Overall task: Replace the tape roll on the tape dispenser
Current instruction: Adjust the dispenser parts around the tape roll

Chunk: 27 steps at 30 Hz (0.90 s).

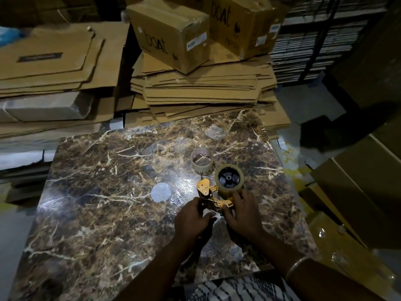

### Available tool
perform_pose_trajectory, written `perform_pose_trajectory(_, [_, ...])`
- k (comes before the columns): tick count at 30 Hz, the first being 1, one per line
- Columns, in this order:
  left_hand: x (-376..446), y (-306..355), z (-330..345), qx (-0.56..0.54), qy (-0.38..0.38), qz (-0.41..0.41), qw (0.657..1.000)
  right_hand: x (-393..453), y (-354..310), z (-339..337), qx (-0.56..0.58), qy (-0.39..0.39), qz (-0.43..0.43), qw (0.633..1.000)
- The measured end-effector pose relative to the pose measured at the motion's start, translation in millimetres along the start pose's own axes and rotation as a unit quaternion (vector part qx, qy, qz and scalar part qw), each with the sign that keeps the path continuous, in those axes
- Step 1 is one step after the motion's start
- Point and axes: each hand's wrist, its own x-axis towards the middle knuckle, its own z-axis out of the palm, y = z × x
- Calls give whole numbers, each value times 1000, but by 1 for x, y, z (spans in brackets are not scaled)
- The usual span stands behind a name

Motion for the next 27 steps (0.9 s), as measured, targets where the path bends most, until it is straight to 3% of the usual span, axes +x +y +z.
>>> perform_pose_trajectory(11, [-6,22,18,29,99,-39,994,-1,-4,-2,19,-25,3,999])
perform_pose_trajectory(20, [-6,5,22,59,104,34,992,-4,0,3,-3,-35,1,999])
perform_pose_trajectory(27, [-4,-6,16,0,94,27,995,-4,-10,-1,-70,-9,-14,997])
